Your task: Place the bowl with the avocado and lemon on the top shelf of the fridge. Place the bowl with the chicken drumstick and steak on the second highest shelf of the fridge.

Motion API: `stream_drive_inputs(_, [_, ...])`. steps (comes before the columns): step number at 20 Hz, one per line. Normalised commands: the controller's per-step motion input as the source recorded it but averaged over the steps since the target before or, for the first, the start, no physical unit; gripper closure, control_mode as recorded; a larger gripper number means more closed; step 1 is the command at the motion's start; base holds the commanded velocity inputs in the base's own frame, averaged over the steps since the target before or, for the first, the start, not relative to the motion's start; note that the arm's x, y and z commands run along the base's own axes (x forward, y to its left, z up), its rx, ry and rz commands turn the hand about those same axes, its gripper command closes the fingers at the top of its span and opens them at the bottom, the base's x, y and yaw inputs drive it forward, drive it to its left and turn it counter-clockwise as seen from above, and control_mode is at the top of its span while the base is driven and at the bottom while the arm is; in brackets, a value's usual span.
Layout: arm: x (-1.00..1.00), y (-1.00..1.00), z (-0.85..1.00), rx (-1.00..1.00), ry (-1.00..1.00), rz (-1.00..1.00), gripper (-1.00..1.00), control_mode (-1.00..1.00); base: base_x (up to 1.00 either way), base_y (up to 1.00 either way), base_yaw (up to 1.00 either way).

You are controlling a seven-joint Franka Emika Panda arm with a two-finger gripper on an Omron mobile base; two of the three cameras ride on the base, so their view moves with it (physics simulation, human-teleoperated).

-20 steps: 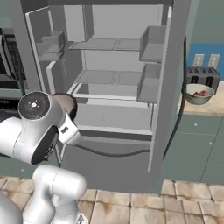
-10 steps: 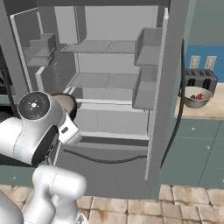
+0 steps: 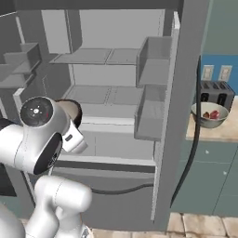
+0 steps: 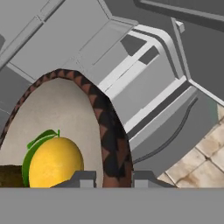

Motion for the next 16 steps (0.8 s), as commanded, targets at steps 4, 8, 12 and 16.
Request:
stream_drive_inputs(4, [0.0, 0.0, 0.0, 0.0, 0.0, 0.0, 1.0, 1.0, 0.53, -0.25, -0.02])
stream_drive_inputs(8, [0.0, 0.0, 0.0, 0.0, 0.0, 0.0, 1.0, 1.0, 0.55, -0.21, -0.04])
stream_drive_inputs(12, [0.0, 0.0, 0.0, 0.0, 0.0, 0.0, 1.0, 1.0, 0.61, -0.09, -0.06])
stream_drive_inputs(16, [0.07, 0.0, 0.01, 0.0, 0.0, -0.05, 1.0, -1.0, 0.24, 0.0, -0.04])
